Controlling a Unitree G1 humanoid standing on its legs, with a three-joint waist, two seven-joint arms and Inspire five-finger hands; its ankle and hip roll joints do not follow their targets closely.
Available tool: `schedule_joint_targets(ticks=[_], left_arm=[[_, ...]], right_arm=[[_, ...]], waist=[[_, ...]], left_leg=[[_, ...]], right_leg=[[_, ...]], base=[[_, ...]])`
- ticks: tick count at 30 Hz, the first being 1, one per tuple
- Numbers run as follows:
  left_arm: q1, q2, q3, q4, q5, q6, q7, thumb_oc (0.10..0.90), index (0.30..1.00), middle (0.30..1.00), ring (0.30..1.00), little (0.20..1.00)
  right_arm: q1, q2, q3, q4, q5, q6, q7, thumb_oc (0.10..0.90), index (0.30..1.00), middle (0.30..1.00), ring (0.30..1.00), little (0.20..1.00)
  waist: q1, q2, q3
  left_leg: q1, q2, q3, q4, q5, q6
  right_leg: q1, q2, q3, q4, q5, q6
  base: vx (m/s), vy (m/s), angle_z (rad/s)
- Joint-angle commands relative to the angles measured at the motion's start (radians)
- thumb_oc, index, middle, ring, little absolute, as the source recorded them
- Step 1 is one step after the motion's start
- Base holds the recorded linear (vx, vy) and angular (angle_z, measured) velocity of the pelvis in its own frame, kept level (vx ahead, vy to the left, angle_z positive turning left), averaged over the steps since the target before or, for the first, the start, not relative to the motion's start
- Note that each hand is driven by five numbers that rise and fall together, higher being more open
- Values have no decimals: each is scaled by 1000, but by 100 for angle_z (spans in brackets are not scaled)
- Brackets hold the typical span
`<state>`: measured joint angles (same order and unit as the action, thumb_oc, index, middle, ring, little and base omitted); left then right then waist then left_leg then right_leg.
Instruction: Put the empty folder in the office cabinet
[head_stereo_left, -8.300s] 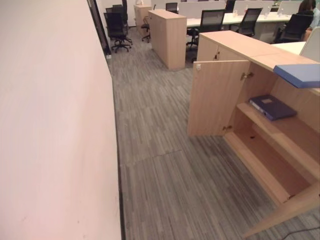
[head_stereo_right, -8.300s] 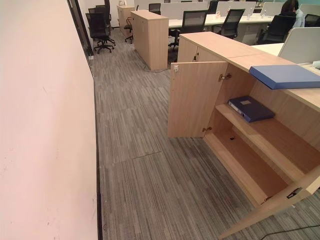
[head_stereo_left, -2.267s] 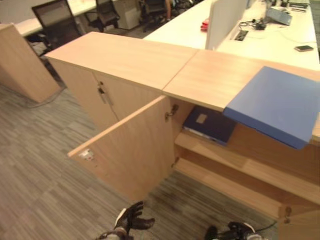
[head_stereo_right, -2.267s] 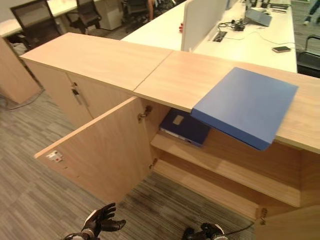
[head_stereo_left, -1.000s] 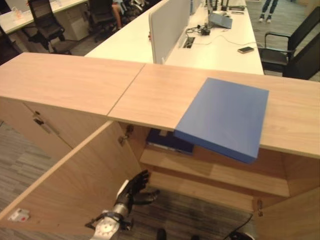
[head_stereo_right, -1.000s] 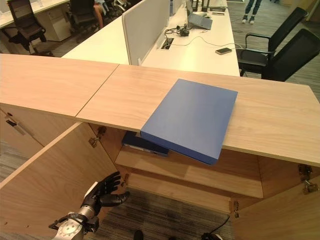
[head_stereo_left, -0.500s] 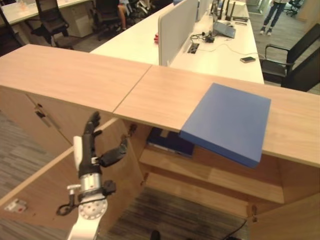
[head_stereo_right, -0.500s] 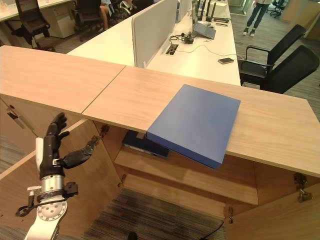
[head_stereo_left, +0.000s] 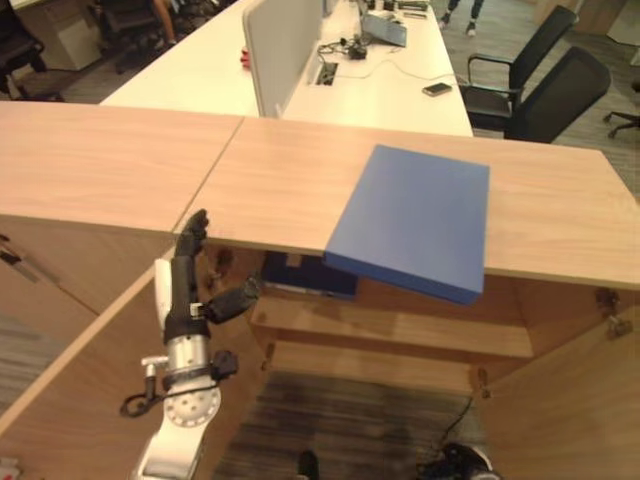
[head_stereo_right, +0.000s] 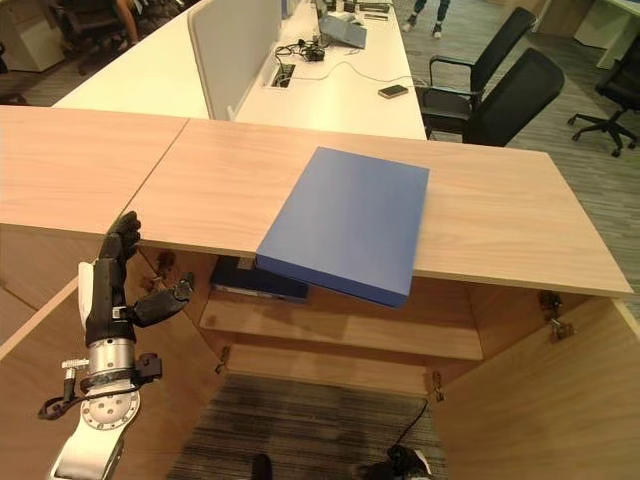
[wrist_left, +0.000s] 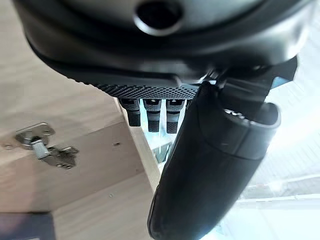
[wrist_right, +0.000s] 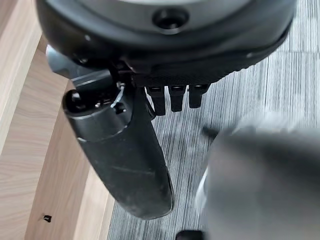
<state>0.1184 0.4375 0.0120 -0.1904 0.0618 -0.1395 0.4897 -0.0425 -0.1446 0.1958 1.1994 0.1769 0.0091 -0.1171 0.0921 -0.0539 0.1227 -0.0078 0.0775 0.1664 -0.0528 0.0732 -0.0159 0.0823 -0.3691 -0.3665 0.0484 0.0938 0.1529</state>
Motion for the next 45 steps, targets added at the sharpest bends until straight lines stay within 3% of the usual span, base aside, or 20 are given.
schedule_joint_targets(ticks=[1, 4, 7, 9, 11, 14, 20, 28, 34, 45], left_arm=[[-58, 52, 118, -155, 71, -89, 115, 800, 900, 900, 900, 900], [-48, 47, 164, -162, 127, -83, 167, 800, 900, 900, 900, 900], [-28, 56, 209, -141, 159, -76, 192, 800, 900, 900, 900, 900], [-20, 57, 223, -137, 185, -79, 209, 800, 900, 900, 900, 900], [-11, 56, 215, -132, 195, -90, 203, 800, 900, 900, 900, 900], [-4, 82, 173, -143, 246, -108, 168, 800, 900, 900, 900, 900], [57, 195, 147, -205, 328, -136, 85, 800, 900, 900, 900, 900], [94, 293, 130, -269, 334, -161, -53, 800, 900, 900, 900, 900], [17, 330, 47, -304, 302, -176, -135, 800, 900, 900, 900, 900], [-41, 318, -41, -265, 289, -168, -200, 800, 900, 900, 900, 900]], right_arm=[[-3, -18, 17, 16, -39, -5, -9, 800, 900, 900, 900, 900], [18, -16, 11, 22, -41, -2, -10, 800, 900, 900, 900, 900], [20, -12, 14, 25, -41, -3, -13, 800, 900, 900, 900, 900], [16, -23, 12, 32, -38, -4, -26, 800, 900, 900, 900, 900], [10, -37, 7, 37, -27, -10, -37, 800, 900, 900, 900, 900], [-23, -63, 2, 71, -17, -22, -46, 800, 900, 900, 900, 900], [-62, -78, -6, 116, -19, -24, -45, 800, 900, 900, 900, 900], [-76, -74, 10, 127, -42, -24, -21, 800, 900, 900, 900, 900], [-77, -72, 24, 129, -52, -19, -5, 800, 900, 900, 900, 900], [-51, -72, 20, 127, -63, -16, 5, 800, 900, 900, 900, 900]], waist=[[28, -48, -27], [26, -85, -15], [49, -100, -21], [46, -90, -27], [39, -70, -34], [27, -18, -50], [20, 39, -76], [8, 72, -95], [-14, 82, -110], [-39, 83, -125]], left_leg=[[-52, 54, -44, 120, -149, -43], [-60, 96, -69, 181, -175, -79], [-47, 144, -58, 176, -162, -111], [-43, 188, -69, 149, -120, -134], [-29, 213, -78, 98, -83, -148], [12, 246, -71, -15, -3, -166], [18, 254, -71, -34, 19, -180], [35, 250, -64, -34, 9, -185], [46, 247, -60, -34, 3, -187], [59, 245, -48, -34, -7, -191]], right_leg=[[-35, -53, 17, -29, 119, 55], [-38, -49, 95, -48, 152, 81], [-25, -14, 55, -70, 84, 99], [-15, 35, 39, -86, 10, 84], [-4, 80, 30, -107, -20, 68], [20, 145, 25, -136, -65, 49], [34, 168, 19, -136, -96, 33], [45, 162, 22, -136, -101, 32], [51, 159, 27, -136, -104, 33], [55, 158, 40, -136, -107, 35]], base=[[61, -337, -17], [62, -361, 7], [38, -312, 5], [0, -276, -7], [-17, -198, -1], [-7, -114, 0], [-2, -9, -1], [0, 0, 0], [1, 13, -3], [2, 5, -2]])
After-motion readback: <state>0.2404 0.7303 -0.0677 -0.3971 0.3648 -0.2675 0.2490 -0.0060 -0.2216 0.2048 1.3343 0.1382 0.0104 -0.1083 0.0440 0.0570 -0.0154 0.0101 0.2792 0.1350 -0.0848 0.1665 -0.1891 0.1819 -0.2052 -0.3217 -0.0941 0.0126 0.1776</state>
